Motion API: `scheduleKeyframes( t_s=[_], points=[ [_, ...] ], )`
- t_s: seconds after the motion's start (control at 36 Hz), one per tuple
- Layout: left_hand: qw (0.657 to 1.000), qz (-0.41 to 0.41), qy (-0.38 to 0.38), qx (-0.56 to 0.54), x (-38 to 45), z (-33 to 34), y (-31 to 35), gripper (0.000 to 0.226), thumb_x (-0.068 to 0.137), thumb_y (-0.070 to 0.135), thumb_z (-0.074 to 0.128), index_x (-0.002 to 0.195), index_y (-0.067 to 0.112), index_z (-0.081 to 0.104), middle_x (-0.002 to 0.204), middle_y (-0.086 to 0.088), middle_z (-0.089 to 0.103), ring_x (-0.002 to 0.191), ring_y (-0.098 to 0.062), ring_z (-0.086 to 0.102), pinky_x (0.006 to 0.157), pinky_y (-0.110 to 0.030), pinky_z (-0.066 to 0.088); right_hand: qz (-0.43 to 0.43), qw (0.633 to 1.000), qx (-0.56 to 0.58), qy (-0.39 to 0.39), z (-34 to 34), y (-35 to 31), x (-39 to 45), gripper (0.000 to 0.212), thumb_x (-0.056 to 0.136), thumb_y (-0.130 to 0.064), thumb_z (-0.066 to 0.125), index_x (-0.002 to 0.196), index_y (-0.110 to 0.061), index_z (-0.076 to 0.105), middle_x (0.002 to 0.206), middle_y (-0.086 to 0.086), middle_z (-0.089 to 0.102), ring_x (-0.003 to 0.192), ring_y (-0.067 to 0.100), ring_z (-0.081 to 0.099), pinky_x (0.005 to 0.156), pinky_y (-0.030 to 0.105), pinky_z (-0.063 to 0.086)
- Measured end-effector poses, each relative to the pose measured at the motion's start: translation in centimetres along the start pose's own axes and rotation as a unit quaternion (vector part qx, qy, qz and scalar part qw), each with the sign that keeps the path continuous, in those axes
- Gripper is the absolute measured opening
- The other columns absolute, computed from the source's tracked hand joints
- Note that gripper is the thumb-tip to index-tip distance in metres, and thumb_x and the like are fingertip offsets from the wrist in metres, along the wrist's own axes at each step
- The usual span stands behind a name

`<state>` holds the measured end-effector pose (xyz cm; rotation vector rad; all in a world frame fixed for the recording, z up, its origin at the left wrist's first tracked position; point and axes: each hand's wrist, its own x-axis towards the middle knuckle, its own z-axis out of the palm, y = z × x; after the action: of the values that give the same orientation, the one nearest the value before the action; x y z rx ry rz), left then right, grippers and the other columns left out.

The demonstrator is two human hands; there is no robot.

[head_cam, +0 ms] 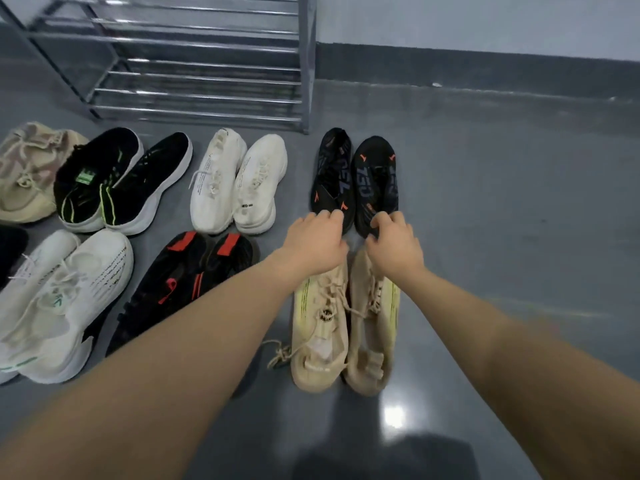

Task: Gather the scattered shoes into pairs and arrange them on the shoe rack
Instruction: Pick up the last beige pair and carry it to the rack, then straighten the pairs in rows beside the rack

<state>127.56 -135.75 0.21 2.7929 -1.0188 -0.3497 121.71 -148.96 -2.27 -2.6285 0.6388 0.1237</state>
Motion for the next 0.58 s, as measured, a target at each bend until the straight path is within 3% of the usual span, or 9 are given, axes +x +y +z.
scheduleKeyframes(
  t_s=[0.19, 0.36, 0.47, 0.53, 0.58],
  points=[
    [0.996, -0.059, -0.016, -0.069, 6.5, -0.7, -1.1, 0.032, 0.091, 0.027, 0.05, 0.117, 0.008, 0.046, 0.121, -0.011, 0.052, 0.11, -0.031, 0.05, 0.085, -0.04, 0.044, 0.01, 0.999, -0.036, -0.008, -1.6, 0.1, 6.0, 0.044, 0.091, -0.029, 0.053, 0.13, -0.015, 0.037, 0.133, 0.007, 0.036, 0.12, 0.034, 0.037, 0.094, 0.046, 0.038],
    [0.996, -0.073, -0.032, -0.036, 9.6, 1.8, -0.7, 0.048, 0.089, 0.027, 0.055, 0.133, 0.013, 0.039, 0.138, -0.007, 0.039, 0.127, -0.029, 0.035, 0.096, -0.041, 0.037, 0.033, 0.994, -0.069, -0.079, -0.2, 2.7, 8.8, 0.071, 0.08, -0.046, 0.067, 0.135, -0.019, 0.031, 0.144, 0.005, 0.027, 0.129, 0.035, 0.031, 0.101, 0.05, 0.032],
    [0.997, -0.056, -0.041, 0.01, 10.2, 2.7, -1.2, 0.072, 0.089, 0.026, 0.058, 0.147, 0.013, 0.018, 0.157, -0.008, 0.008, 0.143, -0.03, 0.011, 0.112, -0.042, 0.02, -0.026, 0.992, -0.108, -0.059, 0.9, 3.8, 9.0, 0.067, 0.083, -0.039, 0.066, 0.138, -0.026, 0.028, 0.153, 0.002, 0.015, 0.135, 0.035, 0.025, 0.104, 0.052, 0.029],
    [0.996, -0.053, -0.068, 0.032, 10.6, 3.3, -1.6, 0.084, 0.086, 0.027, 0.062, 0.149, 0.012, 0.008, 0.158, -0.009, -0.002, 0.144, -0.031, 0.007, 0.115, -0.041, 0.015, -0.042, 0.992, -0.096, -0.068, 1.4, 4.2, 8.9, 0.066, 0.084, -0.032, 0.067, 0.138, -0.026, 0.027, 0.156, 0.0, 0.01, 0.137, 0.034, 0.023, 0.103, 0.053, 0.031],
    [0.993, -0.06, -0.095, 0.042, 11.1, 3.7, -2.1, 0.092, 0.084, 0.03, 0.064, 0.15, 0.01, 0.003, 0.158, -0.012, -0.005, 0.143, -0.032, 0.008, 0.114, -0.04, 0.016, -0.038, 0.995, -0.054, -0.073, 1.9, 4.4, 9.0, 0.064, 0.084, -0.025, 0.068, 0.135, -0.019, 0.03, 0.153, 0.001, 0.017, 0.133, 0.032, 0.03, 0.094, 0.048, 0.04]
  ],
)
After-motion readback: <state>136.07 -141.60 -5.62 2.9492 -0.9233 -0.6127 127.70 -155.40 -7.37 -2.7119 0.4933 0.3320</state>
